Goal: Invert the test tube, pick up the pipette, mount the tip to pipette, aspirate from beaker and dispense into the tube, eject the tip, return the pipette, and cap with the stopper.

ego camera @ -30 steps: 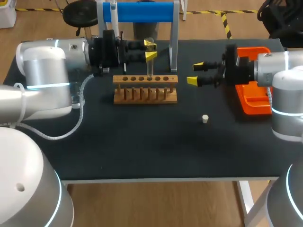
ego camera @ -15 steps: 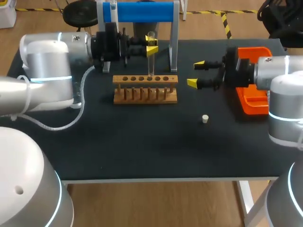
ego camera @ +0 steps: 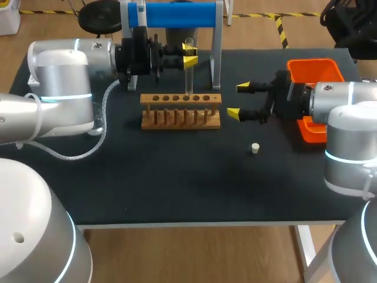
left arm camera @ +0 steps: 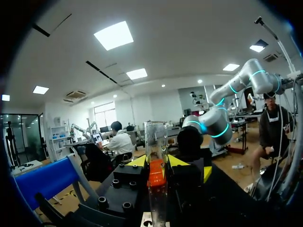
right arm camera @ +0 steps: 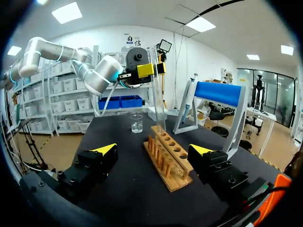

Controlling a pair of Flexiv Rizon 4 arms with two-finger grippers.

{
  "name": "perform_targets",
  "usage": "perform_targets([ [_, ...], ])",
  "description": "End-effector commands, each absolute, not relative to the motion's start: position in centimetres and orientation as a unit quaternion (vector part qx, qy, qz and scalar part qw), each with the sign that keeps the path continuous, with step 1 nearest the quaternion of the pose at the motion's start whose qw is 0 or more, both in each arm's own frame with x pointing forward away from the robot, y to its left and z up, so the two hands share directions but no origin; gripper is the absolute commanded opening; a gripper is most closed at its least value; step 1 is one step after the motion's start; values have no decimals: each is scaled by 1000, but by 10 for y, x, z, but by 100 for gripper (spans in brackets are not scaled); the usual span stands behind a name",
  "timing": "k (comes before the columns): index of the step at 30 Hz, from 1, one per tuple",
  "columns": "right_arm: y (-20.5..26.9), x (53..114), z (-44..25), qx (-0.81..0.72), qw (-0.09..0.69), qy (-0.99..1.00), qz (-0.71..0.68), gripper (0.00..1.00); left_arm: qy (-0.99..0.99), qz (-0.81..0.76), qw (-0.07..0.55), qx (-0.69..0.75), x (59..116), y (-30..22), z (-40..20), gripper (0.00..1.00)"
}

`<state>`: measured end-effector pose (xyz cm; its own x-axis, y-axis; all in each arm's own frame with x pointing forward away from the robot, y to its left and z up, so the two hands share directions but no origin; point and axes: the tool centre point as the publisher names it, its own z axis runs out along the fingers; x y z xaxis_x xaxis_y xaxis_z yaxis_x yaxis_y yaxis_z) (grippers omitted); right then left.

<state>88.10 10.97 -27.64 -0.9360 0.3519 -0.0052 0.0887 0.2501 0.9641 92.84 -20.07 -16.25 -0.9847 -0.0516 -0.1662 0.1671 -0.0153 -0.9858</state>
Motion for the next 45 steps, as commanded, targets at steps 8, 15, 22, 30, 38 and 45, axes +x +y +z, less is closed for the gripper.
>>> perform_targets([
  [8,130,898,-301,157,119,797,570,100,698,-711,76,41,929,-201,-162,0],
  [15,144,909,-316,171,116,804,558,100,698,-711,76,41,929,-201,-162,0],
  [22,154,916,-328,181,121,811,544,100,698,-711,76,41,929,-201,-162,0],
  [30,161,922,-336,197,132,815,529,100,698,-711,76,41,929,-201,-162,0],
  [38,165,920,-341,195,143,823,515,100,698,-711,76,41,929,-201,-162,0],
  [45,166,921,-346,201,145,828,503,100,698,-711,76,41,929,-201,-162,0],
])
